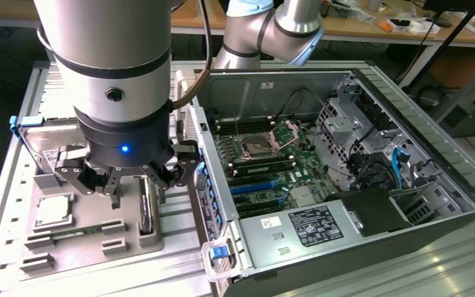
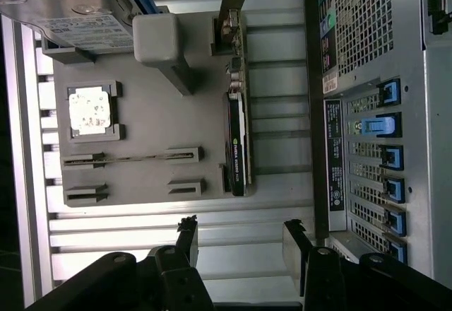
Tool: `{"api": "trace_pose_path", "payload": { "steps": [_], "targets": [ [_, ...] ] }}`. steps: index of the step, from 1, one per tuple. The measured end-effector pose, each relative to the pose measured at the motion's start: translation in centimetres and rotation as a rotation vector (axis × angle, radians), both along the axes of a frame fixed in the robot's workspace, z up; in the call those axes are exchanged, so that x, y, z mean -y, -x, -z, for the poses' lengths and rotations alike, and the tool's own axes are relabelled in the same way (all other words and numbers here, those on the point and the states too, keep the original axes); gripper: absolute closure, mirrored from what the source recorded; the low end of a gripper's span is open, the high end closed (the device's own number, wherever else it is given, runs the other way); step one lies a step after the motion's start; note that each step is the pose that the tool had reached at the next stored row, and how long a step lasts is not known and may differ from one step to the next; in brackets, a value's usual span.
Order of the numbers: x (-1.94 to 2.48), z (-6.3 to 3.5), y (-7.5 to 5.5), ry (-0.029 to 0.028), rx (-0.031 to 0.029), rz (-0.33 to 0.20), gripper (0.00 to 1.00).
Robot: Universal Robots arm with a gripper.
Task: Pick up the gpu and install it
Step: 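Pick up the gpu and move the gpu toward the slot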
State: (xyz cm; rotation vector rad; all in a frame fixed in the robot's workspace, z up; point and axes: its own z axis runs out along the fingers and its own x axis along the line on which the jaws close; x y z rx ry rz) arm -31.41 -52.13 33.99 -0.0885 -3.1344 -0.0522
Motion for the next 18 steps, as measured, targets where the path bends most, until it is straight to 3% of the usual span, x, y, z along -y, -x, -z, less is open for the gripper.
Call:
{"api": "trace_pose_path", "payload": {
  "steps": [18],
  "targets": [
    [0.0, 0.81, 0.02, 0.0, 0.0009, 0.0, 0.4]
  ]
}}
